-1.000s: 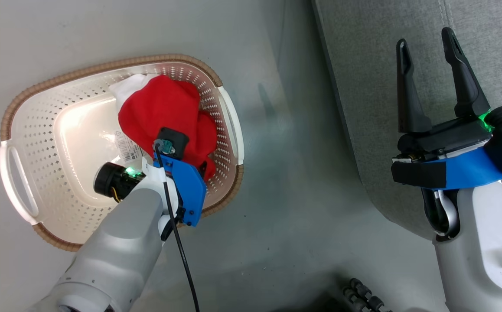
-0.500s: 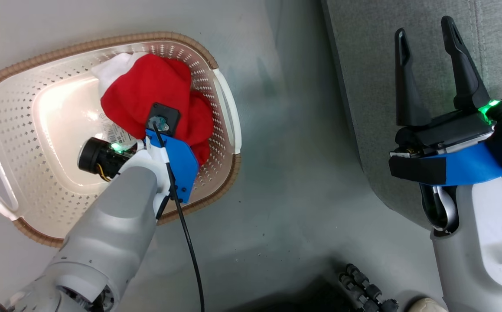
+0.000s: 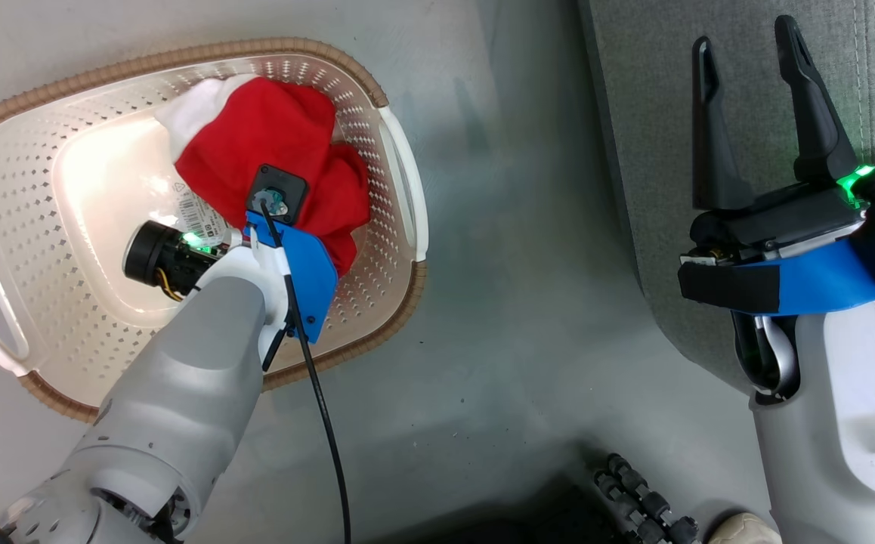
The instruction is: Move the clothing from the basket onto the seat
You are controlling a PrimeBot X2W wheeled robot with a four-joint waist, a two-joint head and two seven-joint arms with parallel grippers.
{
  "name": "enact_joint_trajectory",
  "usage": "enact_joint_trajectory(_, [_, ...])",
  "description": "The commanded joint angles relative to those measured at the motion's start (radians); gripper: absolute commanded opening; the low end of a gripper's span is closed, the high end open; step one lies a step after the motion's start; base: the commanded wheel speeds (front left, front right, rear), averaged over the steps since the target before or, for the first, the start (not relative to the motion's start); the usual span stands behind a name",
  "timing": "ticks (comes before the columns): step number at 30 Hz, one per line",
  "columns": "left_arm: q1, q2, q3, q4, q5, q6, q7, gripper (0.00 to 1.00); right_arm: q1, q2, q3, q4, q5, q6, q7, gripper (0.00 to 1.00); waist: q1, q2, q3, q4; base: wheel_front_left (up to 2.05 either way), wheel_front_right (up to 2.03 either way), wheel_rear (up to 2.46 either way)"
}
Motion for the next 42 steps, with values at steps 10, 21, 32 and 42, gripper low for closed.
enact_joint_trajectory(10, [-0.001,-0.014,-0.012,0.002,-0.015,-0.029,-0.017,0.0,-0.01,0.003,-0.011,0.013,-0.006,0.0,0.0,1.0,0.0,0.0,-0.045,0.021,0.0,0.0,0.0])
enact_joint_trajectory(21, [0.036,-0.031,-0.026,-0.027,-0.037,-0.064,-0.104,0.0,0.015,-0.022,-0.017,0.028,-0.01,0.0,0.0,1.0,0.0,0.0,-0.151,0.083,0.0,0.0,0.0])
enact_joint_trajectory(32, [0.119,-0.032,-0.066,-0.152,-0.088,-0.077,-0.202,0.0,0.073,-0.051,-0.029,0.056,-0.019,0.0,0.0,1.0,0.0,0.0,-0.308,0.155,0.0,0.0,0.0])
enact_joint_trajectory(42, [0.154,-0.032,-0.087,-0.23,-0.105,-0.069,-0.261,0.0,0.139,-0.085,-0.034,0.084,-0.018,0.0,0.0,1.0,0.0,0.0,-0.454,0.218,0.0,0.0,0.0])
